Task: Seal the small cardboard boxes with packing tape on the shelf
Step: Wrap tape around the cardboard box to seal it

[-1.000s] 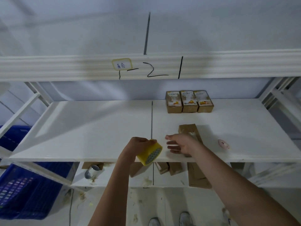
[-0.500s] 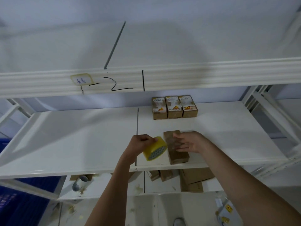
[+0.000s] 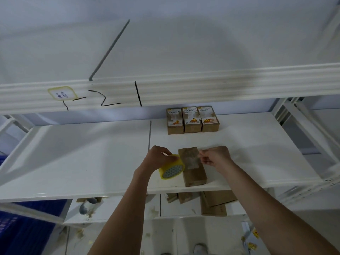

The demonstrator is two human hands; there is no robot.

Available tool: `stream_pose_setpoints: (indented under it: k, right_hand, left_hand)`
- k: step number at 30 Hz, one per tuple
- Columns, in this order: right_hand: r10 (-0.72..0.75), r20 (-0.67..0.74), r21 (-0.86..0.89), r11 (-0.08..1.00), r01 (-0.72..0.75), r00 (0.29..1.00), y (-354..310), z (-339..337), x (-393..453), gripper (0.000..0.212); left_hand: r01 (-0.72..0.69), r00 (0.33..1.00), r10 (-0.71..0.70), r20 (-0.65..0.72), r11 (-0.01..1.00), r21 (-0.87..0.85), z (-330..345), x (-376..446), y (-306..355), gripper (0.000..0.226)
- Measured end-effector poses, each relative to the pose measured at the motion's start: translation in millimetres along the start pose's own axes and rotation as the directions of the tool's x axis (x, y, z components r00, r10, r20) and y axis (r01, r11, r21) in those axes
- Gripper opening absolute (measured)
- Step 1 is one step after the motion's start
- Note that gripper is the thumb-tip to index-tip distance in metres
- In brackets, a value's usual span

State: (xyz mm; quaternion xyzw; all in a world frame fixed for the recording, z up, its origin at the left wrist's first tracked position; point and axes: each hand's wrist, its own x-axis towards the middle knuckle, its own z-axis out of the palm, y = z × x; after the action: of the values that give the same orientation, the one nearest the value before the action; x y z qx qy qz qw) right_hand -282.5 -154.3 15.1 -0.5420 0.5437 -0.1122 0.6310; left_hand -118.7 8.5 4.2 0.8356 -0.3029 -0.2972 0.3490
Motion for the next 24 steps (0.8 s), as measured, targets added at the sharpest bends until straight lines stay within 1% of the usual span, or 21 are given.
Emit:
stream_pose_setpoints:
  k: [2, 5, 7, 9, 11, 14, 18, 24]
  right_hand:
    - [-0.039, -0.022, -0.017, 0.999, 0.039, 0.999, -0.5, -5.0, 1.8, 0.017]
    - [-0.055, -0.039, -0.07, 0.996, 0.052, 0.998, 2.2, -4.7, 3.6, 0.014]
    - [-0.052, -0.085, -0.091, 0.995, 0.044, 0.995, 7.8, -4.6, 6.5, 0.015]
    - [-0.063, -0.129, -0.102, 0.994, 0.05, 0.99, 11.8, -8.4, 12.1, 0.019]
    - [-0.062, -0.124, -0.106, 0.993, 0.049, 0.99, 13.4, -12.5, 14.6, 0.018]
    - [-0.032, -0.122, -0.132, 0.991, 0.016, 0.992, 15.6, -14.3, 16.8, 0.018]
    - [-0.007, -0.128, -0.184, 0.983, -0.017, 0.992, 20.9, -14.1, 16.8, 0.016]
    - [0.018, -0.124, -0.184, 0.982, -0.041, 0.992, 29.5, -15.5, 20.7, 0.02]
  left_hand:
    - [0.015, 0.999, -0.011, -0.039, 0.993, 0.12, 3.0, 5.5, -3.6, 0.03]
    - [0.056, 0.998, -0.055, -0.01, 0.972, 0.226, 10.2, 12.6, -3.8, 0.039]
    - [0.07, 0.996, -0.083, 0.027, 0.945, 0.321, 12.6, 17.4, -2.7, 0.045]
    - [0.079, 0.996, -0.092, 0.012, 0.903, 0.423, 10.6, 20.1, -3.5, 0.056]
    - [0.071, 0.997, -0.079, -0.005, 0.86, 0.505, 7.4, 21.0, -3.5, 0.061]
    - [0.061, 0.996, -0.088, 0.024, 0.839, 0.54, 10.1, 24.3, -2.9, 0.06]
    - [0.095, 0.99, -0.137, 0.041, 0.845, 0.526, 15.1, 26.9, -6.0, 0.064]
    - [0.097, 0.988, -0.145, 0.052, 0.847, 0.522, 23.0, 29.2, -11.7, 0.067]
